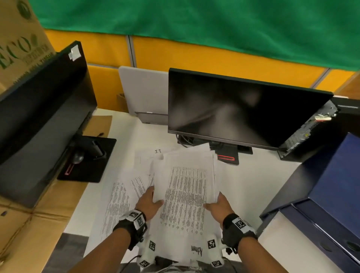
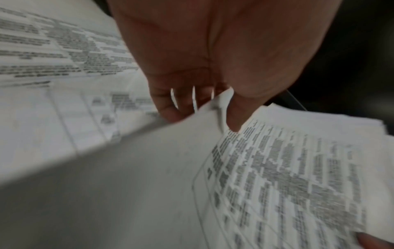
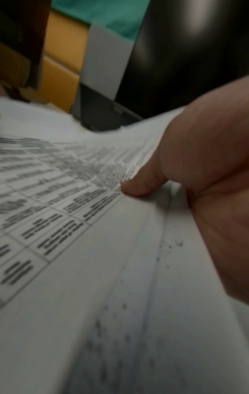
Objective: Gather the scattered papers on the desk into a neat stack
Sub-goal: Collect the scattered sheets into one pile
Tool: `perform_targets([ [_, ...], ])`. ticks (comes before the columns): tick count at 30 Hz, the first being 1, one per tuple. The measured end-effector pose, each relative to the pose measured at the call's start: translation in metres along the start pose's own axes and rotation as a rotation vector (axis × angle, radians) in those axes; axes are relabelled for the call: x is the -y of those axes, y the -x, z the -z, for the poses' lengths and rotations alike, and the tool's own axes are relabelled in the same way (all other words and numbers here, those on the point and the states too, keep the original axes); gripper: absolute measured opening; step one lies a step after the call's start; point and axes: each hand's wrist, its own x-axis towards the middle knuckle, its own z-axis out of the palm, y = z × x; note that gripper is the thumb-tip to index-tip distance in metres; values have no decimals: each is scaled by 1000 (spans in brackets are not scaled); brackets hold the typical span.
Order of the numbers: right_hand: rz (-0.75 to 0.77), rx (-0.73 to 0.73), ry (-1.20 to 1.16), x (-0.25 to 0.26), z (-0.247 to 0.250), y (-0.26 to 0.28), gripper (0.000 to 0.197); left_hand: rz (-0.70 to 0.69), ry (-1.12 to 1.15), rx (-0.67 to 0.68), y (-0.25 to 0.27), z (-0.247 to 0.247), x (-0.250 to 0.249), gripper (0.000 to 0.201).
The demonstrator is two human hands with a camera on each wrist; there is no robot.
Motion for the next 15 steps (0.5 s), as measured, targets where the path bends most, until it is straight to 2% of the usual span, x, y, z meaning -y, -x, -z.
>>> perform_targets([
  [3,58,19,-45,23,21,7,44,31,121,-212,-4,29,-11,112],
  [4,83,30,-58,34,28,11,43,46,193,-215,-5,42,-18,118],
  [6,156,55,-98,57,37,19,38,10,406,-118,1,67,-42,123],
  [7,197,57,-115,71,40,24,36,-43,475,-66,6,78,-55,119],
  [8,241,52,-136,85,42,28,37,-113,499,-34,12,87,-69,105],
  [10,326,16,-169,107,44,35,38,-264,475,-63,26,102,-99,65],
  [11,359,-9,-184,118,43,41,37,-314,487,-94,32,107,-111,54],
  [13,412,-66,-200,128,40,44,19,-380,525,-145,39,112,-123,52],
  [14,404,-99,-177,129,38,44,17,-394,502,-168,41,111,-125,51],
  [15,388,-129,-152,128,34,45,22,-382,462,-184,43,107,-125,44],
])
